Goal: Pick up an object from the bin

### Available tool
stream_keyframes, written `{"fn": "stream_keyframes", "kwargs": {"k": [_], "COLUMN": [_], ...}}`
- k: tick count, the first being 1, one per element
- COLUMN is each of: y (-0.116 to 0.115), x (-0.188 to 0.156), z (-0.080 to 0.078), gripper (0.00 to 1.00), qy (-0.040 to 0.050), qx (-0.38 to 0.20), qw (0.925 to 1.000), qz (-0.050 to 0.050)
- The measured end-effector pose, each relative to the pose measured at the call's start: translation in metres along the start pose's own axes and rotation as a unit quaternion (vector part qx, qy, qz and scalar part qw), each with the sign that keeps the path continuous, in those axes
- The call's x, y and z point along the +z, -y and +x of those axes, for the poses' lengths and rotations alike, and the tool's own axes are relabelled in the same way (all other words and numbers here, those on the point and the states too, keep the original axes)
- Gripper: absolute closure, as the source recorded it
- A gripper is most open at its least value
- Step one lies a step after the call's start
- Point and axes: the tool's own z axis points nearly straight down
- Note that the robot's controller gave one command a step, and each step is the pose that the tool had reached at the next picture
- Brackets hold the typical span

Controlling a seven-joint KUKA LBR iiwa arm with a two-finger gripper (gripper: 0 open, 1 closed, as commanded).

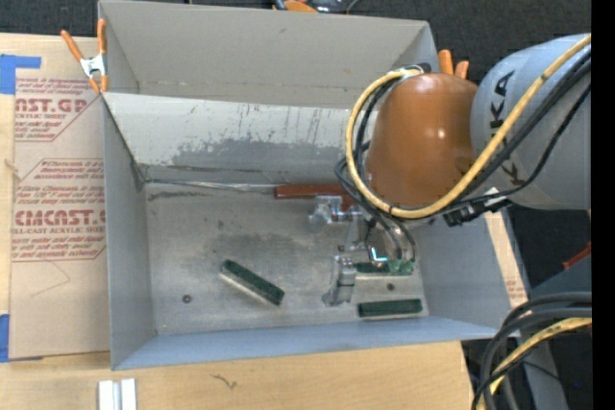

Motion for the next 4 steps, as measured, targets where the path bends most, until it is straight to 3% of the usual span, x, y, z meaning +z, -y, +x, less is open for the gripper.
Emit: {"fn": "stream_keyframes", "kwargs": {"k": [1,2,3,4], "y": [-0.112,-0.084,-0.073,-0.086], "x": [0.128,0.094,0.094,0.125], "z": [-0.007,-0.003,-0.006,0.000], "gripper": [0.00,0.00,0.00,0.00], "qy": [0.0027,0.0040,0.0036,0.0020], "qx": [-0.028,0.070,0.132,0.251], "qw": [0.9996,0.9976,0.9913,0.9679], "qz": [-0.001,0.000,0.000,-0.001]}}
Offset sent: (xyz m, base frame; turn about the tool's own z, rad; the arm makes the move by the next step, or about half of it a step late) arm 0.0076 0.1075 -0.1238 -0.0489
